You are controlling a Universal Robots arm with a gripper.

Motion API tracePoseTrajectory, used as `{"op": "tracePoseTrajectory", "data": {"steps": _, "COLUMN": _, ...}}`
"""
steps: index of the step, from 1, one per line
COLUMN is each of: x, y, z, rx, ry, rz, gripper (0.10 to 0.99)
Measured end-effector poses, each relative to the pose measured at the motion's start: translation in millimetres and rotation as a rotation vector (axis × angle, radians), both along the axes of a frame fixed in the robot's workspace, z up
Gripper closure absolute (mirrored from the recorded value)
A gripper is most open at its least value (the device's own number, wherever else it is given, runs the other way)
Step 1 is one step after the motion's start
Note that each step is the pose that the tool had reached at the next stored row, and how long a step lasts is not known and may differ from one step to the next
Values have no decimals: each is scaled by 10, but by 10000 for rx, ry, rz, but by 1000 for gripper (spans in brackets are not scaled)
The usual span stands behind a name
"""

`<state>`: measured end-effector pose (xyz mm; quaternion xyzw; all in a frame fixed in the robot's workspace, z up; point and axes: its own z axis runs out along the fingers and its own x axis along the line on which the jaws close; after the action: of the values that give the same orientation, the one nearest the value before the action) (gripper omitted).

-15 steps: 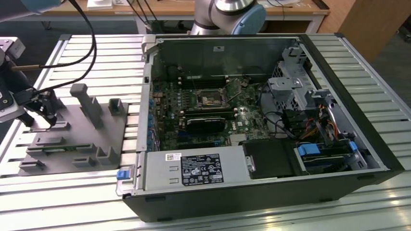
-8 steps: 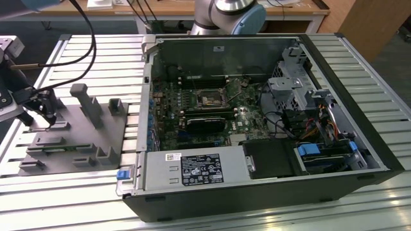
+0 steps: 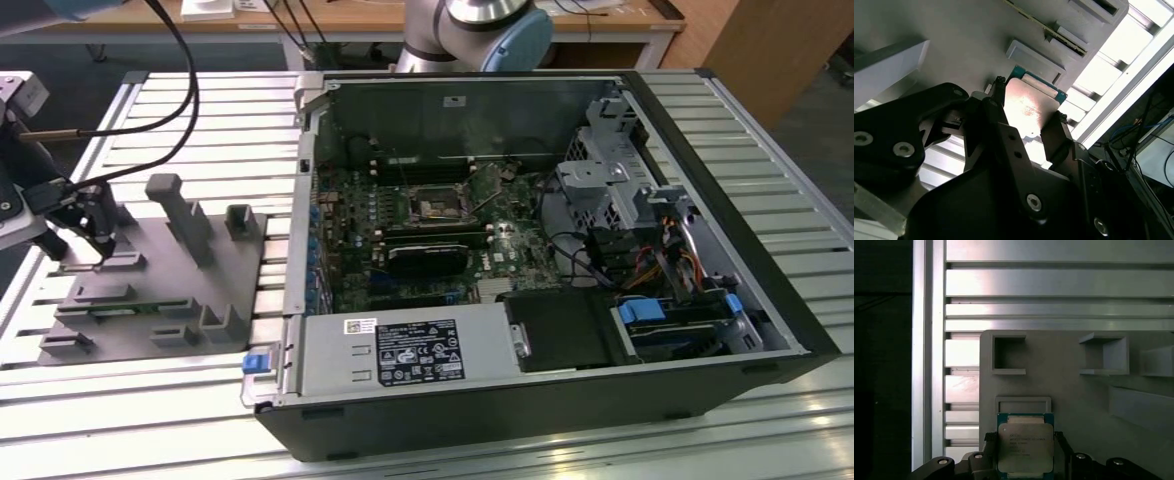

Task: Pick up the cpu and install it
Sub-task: 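Pick up the cpu and move it towards the insertion slot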

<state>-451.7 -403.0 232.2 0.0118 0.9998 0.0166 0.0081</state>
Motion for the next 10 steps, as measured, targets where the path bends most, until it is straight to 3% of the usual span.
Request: {"op": "tracePoseTrajectory", "data": {"steps": 10, "x": 0, "y": 0, "z": 41, "rx": 0, "ry": 1, "rz": 0, "gripper": 549}}
